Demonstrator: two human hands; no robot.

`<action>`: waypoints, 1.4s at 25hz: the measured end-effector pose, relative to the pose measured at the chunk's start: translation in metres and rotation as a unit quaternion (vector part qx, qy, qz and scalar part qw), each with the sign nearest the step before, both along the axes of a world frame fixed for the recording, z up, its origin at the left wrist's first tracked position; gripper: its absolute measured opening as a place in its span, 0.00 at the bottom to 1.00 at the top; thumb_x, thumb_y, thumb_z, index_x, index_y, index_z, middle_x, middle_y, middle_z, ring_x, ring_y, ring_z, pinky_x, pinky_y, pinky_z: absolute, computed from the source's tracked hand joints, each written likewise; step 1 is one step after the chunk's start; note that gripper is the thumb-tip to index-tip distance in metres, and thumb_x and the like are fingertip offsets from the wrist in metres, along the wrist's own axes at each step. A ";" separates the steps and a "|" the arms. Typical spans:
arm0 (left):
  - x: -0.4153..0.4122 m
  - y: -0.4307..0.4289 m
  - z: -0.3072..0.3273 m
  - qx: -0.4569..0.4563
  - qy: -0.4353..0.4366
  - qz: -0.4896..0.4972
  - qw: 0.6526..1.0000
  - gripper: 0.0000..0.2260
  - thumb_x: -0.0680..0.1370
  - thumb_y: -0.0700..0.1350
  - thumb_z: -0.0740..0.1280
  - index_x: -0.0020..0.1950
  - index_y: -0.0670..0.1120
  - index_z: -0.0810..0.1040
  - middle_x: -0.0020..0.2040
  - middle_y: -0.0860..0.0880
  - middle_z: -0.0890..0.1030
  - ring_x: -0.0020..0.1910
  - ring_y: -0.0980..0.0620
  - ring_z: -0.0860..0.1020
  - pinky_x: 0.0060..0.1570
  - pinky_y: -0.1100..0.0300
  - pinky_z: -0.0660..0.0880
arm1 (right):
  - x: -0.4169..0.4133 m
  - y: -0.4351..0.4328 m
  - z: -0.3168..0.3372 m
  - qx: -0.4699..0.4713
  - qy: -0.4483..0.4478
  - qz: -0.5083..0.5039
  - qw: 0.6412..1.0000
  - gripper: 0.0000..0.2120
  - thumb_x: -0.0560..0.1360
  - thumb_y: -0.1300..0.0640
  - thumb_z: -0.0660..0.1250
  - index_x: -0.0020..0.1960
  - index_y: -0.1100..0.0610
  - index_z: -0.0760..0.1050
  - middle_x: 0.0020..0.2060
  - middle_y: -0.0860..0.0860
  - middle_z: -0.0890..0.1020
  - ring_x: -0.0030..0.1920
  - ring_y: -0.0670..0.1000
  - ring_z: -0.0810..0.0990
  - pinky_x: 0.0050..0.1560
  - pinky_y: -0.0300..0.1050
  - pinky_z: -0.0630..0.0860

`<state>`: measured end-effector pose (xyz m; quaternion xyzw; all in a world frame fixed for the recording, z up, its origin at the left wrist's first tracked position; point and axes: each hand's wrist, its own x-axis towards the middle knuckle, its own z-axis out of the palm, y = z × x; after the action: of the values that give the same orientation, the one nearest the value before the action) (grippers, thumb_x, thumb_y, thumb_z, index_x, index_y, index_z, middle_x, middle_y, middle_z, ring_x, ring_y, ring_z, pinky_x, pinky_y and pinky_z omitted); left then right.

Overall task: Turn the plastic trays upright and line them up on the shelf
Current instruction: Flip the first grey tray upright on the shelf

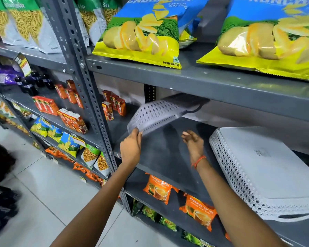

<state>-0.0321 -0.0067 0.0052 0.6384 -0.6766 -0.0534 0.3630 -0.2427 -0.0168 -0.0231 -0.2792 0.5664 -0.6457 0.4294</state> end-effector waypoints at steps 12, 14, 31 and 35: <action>0.017 -0.052 0.038 0.182 0.471 0.078 0.860 0.16 0.81 0.40 0.54 0.38 0.45 0.77 0.38 0.40 0.80 0.26 0.48 0.80 0.27 0.59 0.80 | -0.022 0.006 -0.030 0.035 0.669 0.248 0.699 0.28 0.73 0.44 0.46 0.58 0.58 0.75 0.66 0.57 0.74 0.66 0.60 0.72 0.72 0.58 0.58; 0.024 -0.059 0.027 0.195 0.423 0.085 0.881 0.13 0.81 0.40 0.56 0.50 0.35 0.78 0.44 0.38 0.80 0.37 0.45 0.80 0.35 0.55 0.80 | -0.026 0.000 -0.022 0.037 0.691 0.242 0.680 0.18 0.75 0.49 0.56 0.58 0.57 0.74 0.63 0.56 0.76 0.63 0.59 0.73 0.72 0.57 0.58; -0.050 -0.008 -0.007 0.163 -0.200 -0.216 0.942 0.08 0.78 0.41 0.64 0.54 0.45 0.79 0.57 0.40 0.80 0.56 0.39 0.77 0.51 0.50 0.76 | -0.021 -0.029 -0.021 -0.052 0.769 0.178 0.611 0.10 0.70 0.60 0.62 0.48 0.59 0.79 0.43 0.57 0.84 0.47 0.60 0.82 0.54 0.49 0.79; -0.035 -0.011 -0.011 0.155 -0.265 -0.206 0.929 0.09 0.75 0.34 0.63 0.51 0.44 0.79 0.48 0.40 0.83 0.46 0.37 0.80 0.47 0.50 0.79 | -0.041 -0.025 -0.017 -0.040 0.741 0.171 0.648 0.12 0.71 0.65 0.66 0.55 0.62 0.78 0.50 0.60 0.83 0.52 0.62 0.80 0.57 0.53 0.77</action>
<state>-0.0670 -0.0173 -0.0054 0.5246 -0.8479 -0.0600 0.0480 -0.2834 -0.0415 -0.0403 -0.7734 0.6118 -0.1604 -0.0427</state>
